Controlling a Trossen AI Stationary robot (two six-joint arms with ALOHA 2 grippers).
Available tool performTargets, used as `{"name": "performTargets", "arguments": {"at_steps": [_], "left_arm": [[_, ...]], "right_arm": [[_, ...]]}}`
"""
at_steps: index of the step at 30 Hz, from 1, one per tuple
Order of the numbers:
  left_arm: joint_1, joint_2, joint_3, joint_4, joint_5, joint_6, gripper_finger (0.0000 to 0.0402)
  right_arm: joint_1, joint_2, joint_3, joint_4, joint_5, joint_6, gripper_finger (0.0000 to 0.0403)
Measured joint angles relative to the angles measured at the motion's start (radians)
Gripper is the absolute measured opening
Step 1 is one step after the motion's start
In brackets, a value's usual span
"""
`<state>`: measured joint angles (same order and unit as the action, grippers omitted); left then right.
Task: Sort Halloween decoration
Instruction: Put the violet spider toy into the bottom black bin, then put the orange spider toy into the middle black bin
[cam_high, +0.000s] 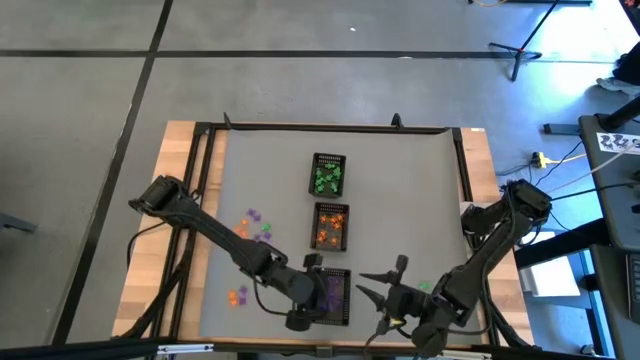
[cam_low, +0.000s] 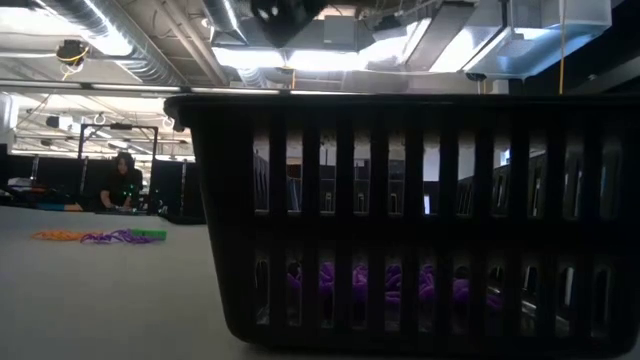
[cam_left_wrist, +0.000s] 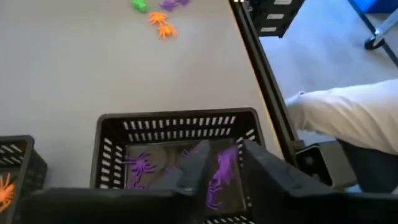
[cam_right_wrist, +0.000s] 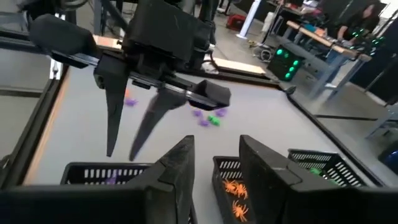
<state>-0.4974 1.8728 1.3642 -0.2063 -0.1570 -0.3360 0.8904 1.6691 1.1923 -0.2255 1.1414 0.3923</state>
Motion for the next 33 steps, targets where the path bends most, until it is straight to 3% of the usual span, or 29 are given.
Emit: {"name": "performTargets", "arguments": {"at_steps": [5, 11, 16, 23, 28, 33], "left_arm": [[0.002, -0.003, 0.0, -0.008, -0.039, 0.009, 0.0136], [0.001, -0.069, 0.0, -0.115, -0.036, 0.0, 0.0141], [-0.003, -0.159, 0.0, -0.369, -0.062, -0.134, 0.014], [-0.011, -0.274, -0.002, -0.75, -0.175, -0.293, 0.014], [-0.039, -0.334, -0.069, -0.764, -0.212, -0.32, 0.014], [-0.049, -0.417, -0.233, -0.729, -0.244, -0.411, 0.014]], "right_arm": [[-0.001, 0.0, 0.0, -0.01, -0.01, 0.009, 0.0124], [-0.001, 0.001, 0.0, -0.011, -0.012, 0.023, 0.0124], [-0.001, 0.001, 0.0, -0.01, -0.013, 0.024, 0.0124], [-0.001, 0.001, 0.0, -0.009, -0.035, 0.031, 0.0124], [-0.001, 0.001, 0.0, -0.01, -0.035, 0.05, 0.0124], [-0.001, 0.002, 0.0, -0.009, -0.048, 0.054, 0.0124]]}}
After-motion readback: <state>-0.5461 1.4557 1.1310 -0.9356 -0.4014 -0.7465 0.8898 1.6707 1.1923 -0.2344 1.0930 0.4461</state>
